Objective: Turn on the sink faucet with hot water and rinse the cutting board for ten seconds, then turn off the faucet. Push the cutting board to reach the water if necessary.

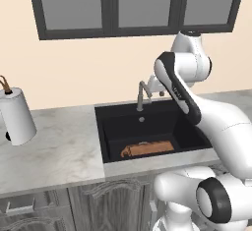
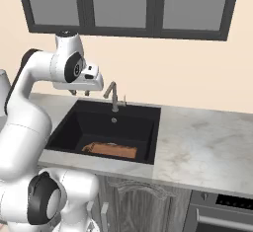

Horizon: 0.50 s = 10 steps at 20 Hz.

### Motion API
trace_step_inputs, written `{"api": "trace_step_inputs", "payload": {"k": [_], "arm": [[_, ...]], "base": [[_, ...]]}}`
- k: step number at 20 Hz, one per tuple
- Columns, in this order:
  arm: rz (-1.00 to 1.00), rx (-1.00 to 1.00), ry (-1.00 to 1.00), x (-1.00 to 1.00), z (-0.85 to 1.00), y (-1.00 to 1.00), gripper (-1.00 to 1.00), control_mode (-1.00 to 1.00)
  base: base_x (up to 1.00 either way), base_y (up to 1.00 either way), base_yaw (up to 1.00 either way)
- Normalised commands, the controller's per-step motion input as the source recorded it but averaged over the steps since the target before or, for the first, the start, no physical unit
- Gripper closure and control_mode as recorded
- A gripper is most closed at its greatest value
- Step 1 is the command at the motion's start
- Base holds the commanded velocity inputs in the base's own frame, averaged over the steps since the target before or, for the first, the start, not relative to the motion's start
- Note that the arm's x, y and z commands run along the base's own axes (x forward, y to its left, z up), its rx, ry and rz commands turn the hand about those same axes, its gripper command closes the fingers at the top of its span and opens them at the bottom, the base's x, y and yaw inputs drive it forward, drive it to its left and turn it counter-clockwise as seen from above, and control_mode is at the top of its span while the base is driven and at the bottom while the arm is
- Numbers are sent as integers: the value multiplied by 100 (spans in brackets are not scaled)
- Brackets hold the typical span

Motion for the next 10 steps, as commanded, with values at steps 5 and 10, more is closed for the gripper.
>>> {"api": "trace_step_inputs", "payload": {"k": [5, 10], "arm": [[-1, 1, 0, -4, -2, -26, -100, -100], [-1, 14, 0, 2, -1, -79, -100, -100]], "base": [[0, 0, 0], [0, 0, 0]]}}
